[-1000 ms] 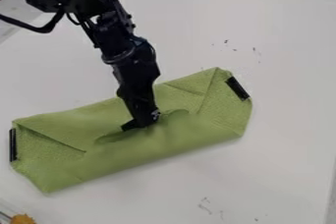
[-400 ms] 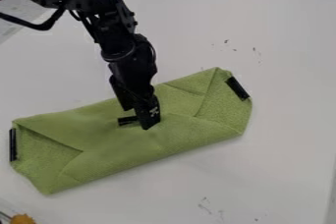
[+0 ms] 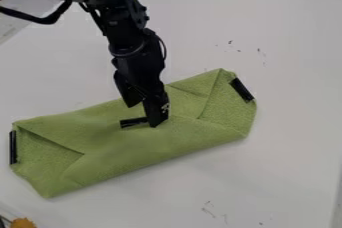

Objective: Fold the cloth from bottom right to top left

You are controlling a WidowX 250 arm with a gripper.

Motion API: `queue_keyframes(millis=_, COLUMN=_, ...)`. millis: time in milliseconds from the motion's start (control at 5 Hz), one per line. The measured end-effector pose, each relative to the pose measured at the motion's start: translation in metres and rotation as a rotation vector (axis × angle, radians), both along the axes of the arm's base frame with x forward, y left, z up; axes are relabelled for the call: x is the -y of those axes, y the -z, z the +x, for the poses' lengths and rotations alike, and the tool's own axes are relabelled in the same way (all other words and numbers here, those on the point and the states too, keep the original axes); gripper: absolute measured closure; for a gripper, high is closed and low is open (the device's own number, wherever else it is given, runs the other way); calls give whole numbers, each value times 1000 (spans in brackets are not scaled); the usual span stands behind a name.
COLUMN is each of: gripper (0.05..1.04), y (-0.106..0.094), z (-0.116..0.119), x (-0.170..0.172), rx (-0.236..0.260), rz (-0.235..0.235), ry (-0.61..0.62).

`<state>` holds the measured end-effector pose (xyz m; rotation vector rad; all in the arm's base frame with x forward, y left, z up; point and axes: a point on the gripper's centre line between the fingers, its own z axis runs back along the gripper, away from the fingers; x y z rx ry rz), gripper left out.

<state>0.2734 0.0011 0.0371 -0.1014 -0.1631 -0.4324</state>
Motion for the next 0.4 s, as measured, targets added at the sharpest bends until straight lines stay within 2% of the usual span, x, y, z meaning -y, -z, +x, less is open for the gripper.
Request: queue_keyframes(millis=400, gripper=83, y=-11, z=-3, x=13, rx=-15, rz=44, ry=-186)
